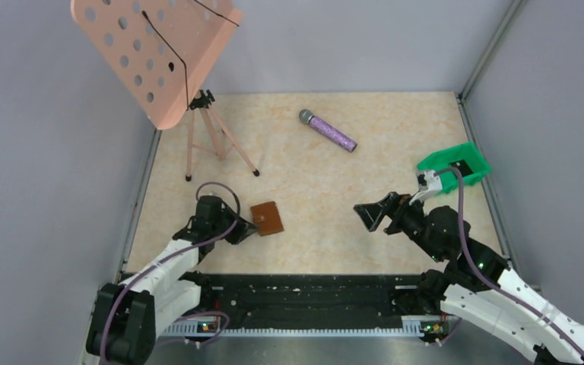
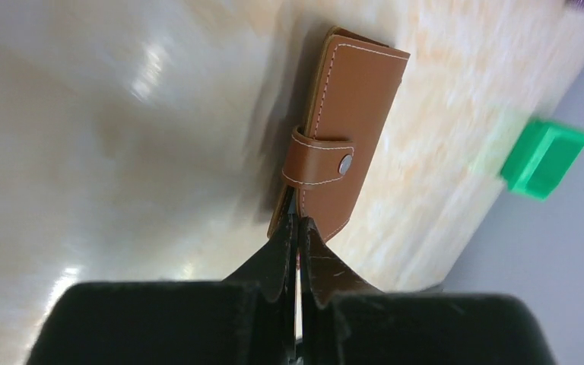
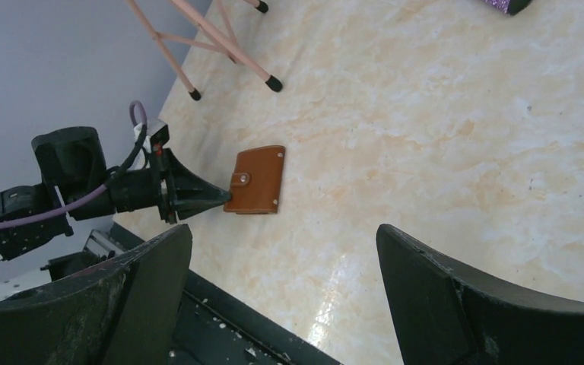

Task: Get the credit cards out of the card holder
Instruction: Move the card holder to the center of the board.

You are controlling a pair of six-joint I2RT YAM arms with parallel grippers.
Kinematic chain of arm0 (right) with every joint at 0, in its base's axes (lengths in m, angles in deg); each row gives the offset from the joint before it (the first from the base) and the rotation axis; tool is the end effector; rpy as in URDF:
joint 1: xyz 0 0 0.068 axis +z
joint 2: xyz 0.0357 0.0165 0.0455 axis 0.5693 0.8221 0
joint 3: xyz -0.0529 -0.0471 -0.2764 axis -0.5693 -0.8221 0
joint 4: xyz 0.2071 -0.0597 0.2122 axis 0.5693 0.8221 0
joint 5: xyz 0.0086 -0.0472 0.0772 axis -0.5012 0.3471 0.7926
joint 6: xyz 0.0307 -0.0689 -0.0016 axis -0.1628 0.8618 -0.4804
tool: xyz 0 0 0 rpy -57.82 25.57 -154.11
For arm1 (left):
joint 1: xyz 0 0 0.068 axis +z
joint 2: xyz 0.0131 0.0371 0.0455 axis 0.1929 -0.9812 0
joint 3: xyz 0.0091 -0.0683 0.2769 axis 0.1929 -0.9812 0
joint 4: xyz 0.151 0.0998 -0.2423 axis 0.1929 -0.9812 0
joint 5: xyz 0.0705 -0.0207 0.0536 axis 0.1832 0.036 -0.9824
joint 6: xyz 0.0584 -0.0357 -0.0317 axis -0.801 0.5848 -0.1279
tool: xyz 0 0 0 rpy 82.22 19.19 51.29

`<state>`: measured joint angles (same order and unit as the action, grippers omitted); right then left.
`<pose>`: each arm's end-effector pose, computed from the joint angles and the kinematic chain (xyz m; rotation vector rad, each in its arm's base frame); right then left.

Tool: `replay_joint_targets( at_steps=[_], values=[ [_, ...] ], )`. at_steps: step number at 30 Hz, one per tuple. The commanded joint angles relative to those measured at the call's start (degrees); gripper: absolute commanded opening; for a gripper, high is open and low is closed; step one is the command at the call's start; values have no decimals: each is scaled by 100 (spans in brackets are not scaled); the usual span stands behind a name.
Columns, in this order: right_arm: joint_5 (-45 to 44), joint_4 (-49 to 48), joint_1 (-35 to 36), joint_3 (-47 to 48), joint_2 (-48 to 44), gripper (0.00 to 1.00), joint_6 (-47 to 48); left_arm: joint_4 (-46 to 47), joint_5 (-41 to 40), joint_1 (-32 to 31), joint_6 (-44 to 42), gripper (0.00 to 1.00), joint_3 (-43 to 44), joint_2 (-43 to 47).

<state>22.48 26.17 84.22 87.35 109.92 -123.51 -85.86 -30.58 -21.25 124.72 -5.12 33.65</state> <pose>0.1224 0.1171 0.3146 0.0147 1.8406 0.8556 0.2122 -0.0559 0.1105 -0.9827 2.3518 -0.8886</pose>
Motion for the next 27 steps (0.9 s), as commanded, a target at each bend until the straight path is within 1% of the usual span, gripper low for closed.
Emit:
replay_joint_targets(
  at_steps=[1, 4, 7, 9, 12, 15, 18, 20, 23, 25, 27],
  values=[
    [191, -3, 59, -84, 97, 91, -239, 137, -216, -972, 440, 0, -19, 87],
    [321, 17, 58, -324, 157, 91, -422, 200, -369, -1699, 443, 0, 194, -68],
    [511, 16, 58, -570, 254, 90, -630, 494, -579, -2473, 423, 0, 419, -437],
    [650, -5, 58, -751, 309, 86, -779, 735, -673, -2940, 417, 0, 568, -835],
    [917, -146, 59, -1114, 302, 81, -1070, 1371, -531, -3452, 408, 0, 822, -1605],
    [1016, -371, 58, -1433, 230, 77, -1397, 1774, -275, -3749, 393, 1, 1141, -2277],
    [1083, -792, 58, -1718, 210, 67, -1639, 1910, -56, -3840, 342, 14, 1349, -2645],
    [1136, -1075, 58, -1864, 267, 63, -1763, 1883, -18, -3847, 272, 23, 1396, -2655],
    [1137, -1302, 59, -2033, 418, 60, -1960, 1514, -87, -3848, 59, 38, 1504, -2505],
    [1106, -1371, 61, -2139, 513, 58, -2086, 1246, -178, -3847, -104, 42, 1556, -2381],
    [1088, -1475, 58, -2277, 590, 56, -2196, 1065, -331, -3852, -240, 43, 1584, -2264]
  ],
)
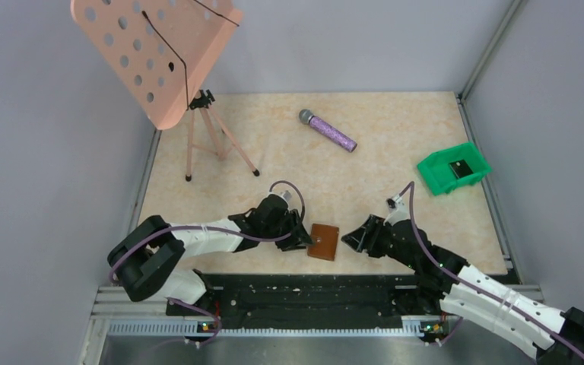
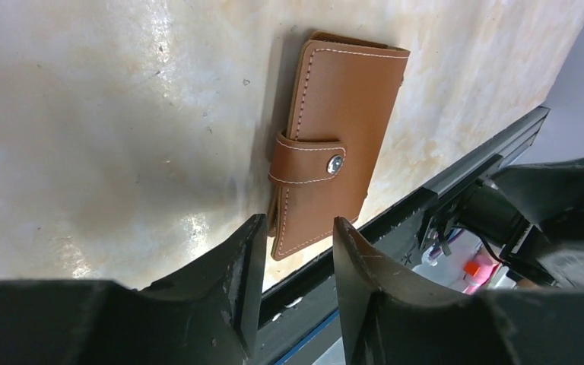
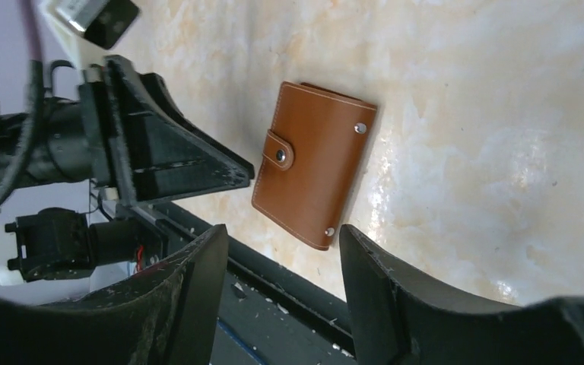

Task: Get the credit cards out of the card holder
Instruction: Move the card holder to the center of the board, then open the card holder at the center of the board.

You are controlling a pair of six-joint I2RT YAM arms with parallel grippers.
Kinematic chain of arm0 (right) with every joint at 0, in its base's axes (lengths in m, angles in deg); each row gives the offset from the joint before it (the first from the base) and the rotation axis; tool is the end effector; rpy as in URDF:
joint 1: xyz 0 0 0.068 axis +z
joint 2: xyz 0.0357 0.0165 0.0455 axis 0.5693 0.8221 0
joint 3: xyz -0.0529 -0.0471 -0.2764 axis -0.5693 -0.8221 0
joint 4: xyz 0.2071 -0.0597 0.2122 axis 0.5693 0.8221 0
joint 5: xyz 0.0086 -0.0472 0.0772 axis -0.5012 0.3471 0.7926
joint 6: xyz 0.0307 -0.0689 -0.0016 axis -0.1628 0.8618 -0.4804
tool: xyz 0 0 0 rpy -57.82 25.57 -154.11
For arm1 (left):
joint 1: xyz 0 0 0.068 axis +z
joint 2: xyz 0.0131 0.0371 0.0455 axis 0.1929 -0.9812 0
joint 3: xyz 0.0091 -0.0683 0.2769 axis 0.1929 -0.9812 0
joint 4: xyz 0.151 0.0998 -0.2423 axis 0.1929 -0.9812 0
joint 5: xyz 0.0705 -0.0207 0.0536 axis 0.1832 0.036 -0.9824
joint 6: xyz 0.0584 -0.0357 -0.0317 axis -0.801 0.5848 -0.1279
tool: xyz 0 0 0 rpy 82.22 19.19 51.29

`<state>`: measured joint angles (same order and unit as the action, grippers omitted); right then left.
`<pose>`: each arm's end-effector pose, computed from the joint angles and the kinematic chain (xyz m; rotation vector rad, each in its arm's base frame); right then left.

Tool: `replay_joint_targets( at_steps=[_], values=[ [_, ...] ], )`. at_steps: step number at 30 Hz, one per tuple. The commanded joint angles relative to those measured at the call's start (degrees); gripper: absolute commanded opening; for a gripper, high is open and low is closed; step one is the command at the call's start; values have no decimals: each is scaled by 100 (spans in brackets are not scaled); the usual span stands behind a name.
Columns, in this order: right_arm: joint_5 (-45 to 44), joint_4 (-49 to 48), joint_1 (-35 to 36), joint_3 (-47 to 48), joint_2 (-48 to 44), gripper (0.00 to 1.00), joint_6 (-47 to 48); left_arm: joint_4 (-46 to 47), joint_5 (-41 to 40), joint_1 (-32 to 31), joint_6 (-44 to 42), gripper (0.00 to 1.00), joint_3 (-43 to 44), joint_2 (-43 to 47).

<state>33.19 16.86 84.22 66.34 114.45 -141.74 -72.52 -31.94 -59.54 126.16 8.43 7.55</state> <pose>0.1284 0.1422 0.1694 0.1797 2.2121 1.0163 0.1880 -0.2363 0.1034 -0.2106 2.6951 -1.1050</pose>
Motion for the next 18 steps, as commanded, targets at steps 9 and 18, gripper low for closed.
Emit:
replay_joint_targets(
  at_steps=[9, 18],
  values=[
    [-8, -1494, 60, -667, 614, 55, -411, -443, -385, -18, -807, 30, 440, 54],
    [78, -2220, 58, -859, 1273, 55, -468, 32, 23, -26, -1016, 23, 312, -330]
  ],
)
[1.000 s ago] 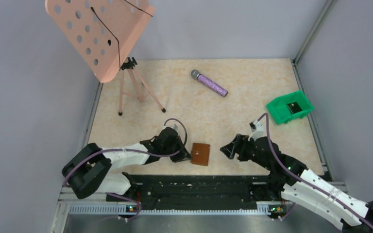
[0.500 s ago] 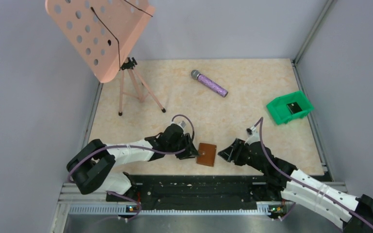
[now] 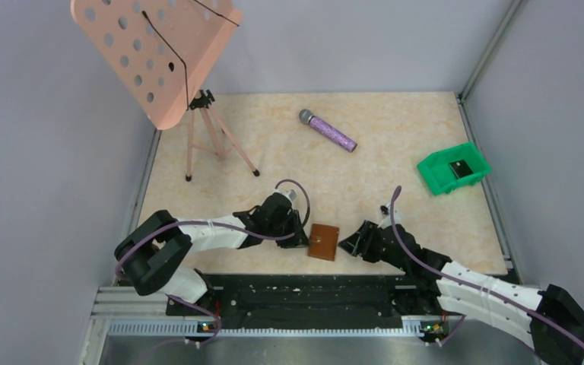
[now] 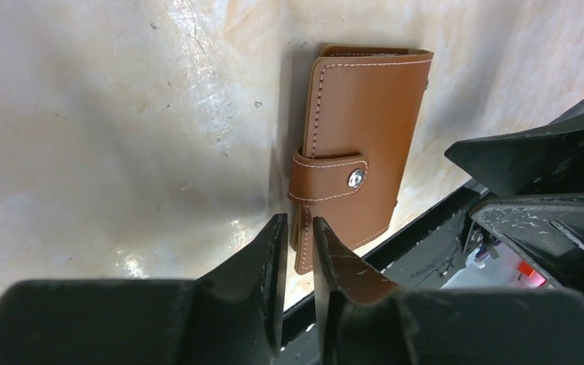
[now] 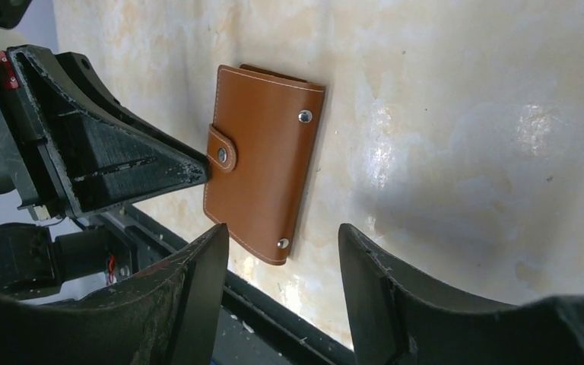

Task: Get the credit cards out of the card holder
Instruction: Open the card holder at the center of the board.

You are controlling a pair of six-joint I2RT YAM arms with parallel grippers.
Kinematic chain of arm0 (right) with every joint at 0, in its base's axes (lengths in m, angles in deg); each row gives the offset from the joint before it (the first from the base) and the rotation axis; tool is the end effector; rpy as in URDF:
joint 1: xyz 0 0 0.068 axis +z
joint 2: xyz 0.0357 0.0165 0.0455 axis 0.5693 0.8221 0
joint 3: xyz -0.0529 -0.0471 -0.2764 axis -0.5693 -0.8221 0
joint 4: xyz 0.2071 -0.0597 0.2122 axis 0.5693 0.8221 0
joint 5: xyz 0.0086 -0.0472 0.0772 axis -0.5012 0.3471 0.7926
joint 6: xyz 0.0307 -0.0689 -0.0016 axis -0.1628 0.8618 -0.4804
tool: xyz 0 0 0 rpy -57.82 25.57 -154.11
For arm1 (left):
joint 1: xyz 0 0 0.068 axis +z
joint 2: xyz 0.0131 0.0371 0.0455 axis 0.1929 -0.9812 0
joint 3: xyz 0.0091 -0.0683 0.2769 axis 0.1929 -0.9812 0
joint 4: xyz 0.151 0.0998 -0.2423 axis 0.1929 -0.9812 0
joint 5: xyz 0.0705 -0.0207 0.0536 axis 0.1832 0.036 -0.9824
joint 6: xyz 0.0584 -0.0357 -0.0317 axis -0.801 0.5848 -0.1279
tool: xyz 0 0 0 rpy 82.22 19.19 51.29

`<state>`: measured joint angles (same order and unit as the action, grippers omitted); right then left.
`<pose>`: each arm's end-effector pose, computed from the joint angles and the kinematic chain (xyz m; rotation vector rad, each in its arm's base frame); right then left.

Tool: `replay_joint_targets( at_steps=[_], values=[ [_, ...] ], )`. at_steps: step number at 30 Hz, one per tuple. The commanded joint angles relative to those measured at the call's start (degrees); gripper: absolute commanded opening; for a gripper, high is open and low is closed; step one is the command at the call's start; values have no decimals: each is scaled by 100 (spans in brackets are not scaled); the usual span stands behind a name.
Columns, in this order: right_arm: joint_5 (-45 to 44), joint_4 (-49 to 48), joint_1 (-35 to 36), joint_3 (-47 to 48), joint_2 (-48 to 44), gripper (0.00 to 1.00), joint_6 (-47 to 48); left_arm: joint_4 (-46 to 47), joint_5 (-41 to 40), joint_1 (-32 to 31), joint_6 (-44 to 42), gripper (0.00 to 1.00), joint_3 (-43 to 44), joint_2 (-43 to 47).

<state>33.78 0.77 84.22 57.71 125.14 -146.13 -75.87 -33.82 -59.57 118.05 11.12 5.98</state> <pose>0.1309 0.1461 0.1090 0.2627 2.2776 1.0201 0.1944 -0.2408 0.1049 -0.0436 2.6866 -0.9982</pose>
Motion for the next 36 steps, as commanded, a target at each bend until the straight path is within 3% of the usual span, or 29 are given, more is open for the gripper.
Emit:
replay_joint_targets(
  at_steps=[1, 9, 18, 28, 33, 36],
  values=[
    [25, -668, 58, -4, 282, 55, -29, 456, 255, -29, -176, 22, -12, -205],
    [8, -1112, 58, -62, 763, 56, -77, 669, 246, -91, -106, 14, -234, -233],
    [-232, -1095, 60, 22, 1094, 58, -246, 921, 435, -156, -64, 13, -271, -442],
    [359, -2025, 58, 73, 1832, 59, -94, 880, 417, -253, -71, 13, -178, -596],
    [657, -2647, 60, 13, 1955, 52, -49, 776, 378, -274, -123, 13, -31, -663],
    [729, -2715, 58, 29, 1858, 40, 49, 741, 358, -301, -123, 13, 22, -724]
  ],
)
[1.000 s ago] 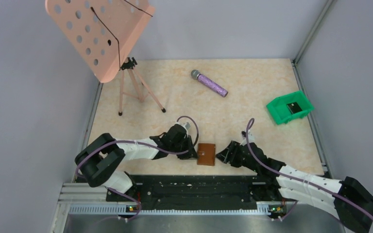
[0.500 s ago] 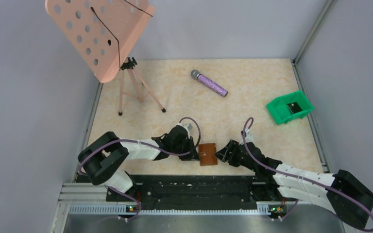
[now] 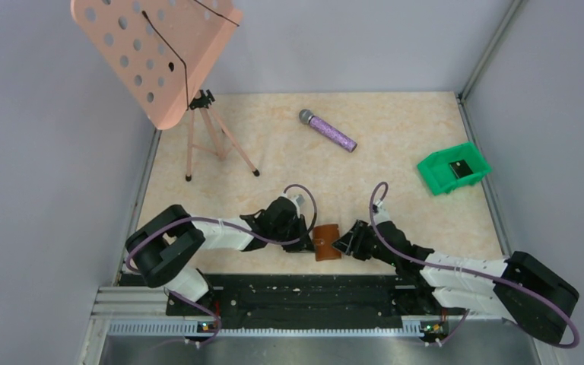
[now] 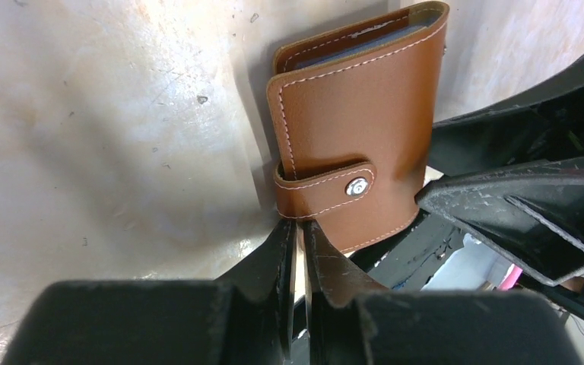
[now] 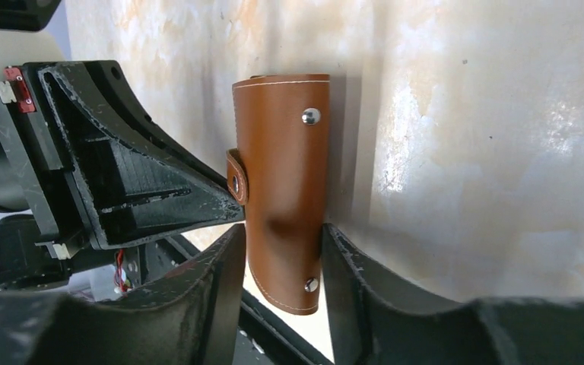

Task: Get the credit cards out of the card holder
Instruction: Open the card holder at the center of the board.

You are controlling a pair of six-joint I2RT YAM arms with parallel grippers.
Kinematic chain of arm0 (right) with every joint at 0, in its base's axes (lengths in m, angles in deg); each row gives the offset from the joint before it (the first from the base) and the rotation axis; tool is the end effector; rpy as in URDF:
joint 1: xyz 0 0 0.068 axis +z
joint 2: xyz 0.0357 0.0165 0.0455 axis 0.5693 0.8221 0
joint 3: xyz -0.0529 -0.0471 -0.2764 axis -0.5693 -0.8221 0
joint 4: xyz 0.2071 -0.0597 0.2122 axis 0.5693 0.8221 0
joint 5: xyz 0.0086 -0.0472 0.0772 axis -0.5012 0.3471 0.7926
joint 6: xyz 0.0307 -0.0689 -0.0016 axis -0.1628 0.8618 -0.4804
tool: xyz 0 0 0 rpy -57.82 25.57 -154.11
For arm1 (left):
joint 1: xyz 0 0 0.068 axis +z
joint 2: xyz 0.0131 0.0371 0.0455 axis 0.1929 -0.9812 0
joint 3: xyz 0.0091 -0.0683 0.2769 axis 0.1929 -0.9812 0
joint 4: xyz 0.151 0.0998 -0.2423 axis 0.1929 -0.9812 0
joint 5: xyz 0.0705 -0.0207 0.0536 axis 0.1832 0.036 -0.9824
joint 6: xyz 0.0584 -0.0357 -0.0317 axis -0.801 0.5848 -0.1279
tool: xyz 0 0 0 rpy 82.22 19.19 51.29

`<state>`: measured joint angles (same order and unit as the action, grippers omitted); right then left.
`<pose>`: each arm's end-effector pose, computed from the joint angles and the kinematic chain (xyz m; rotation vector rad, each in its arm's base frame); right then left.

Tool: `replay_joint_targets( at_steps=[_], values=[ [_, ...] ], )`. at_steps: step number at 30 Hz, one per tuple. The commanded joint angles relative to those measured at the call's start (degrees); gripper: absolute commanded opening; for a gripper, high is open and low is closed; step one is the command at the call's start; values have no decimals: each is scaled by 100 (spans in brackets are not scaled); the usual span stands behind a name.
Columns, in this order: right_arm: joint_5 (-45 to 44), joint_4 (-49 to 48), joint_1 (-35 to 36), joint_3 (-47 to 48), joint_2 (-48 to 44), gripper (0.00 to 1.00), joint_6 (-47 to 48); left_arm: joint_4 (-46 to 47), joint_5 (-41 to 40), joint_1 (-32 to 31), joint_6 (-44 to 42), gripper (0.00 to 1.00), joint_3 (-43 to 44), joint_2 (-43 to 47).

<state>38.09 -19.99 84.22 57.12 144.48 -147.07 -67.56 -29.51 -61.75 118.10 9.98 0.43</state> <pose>0.1387 0.1626 0.0855 0.2347 2.3025 1.1046 0.1853 -0.2555 0.0846 0.0526 2.7022 -1.1081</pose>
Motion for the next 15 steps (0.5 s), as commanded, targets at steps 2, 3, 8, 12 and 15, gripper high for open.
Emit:
replay_joint_targets(
  at_steps=[2, 3, 8, 12, 15],
  values=[
    [300, -575, 59, 89, -222, 28, 195, -117, -79, -103, -129, 12, 187, -211],
    [292, -505, 60, 101, -302, 21, 221, -152, -86, -112, -140, 12, 223, -217],
    [86, 351, 59, 226, -960, 0, 429, -870, -471, -114, -350, 14, 566, 85],
    [-143, 961, 58, 235, -1544, 0, 436, -1525, -708, -114, -470, 29, 921, 501],
    [-217, 1379, 59, 277, -1866, 0, 426, -1809, -828, -122, -538, 37, 1175, 699]
  ],
)
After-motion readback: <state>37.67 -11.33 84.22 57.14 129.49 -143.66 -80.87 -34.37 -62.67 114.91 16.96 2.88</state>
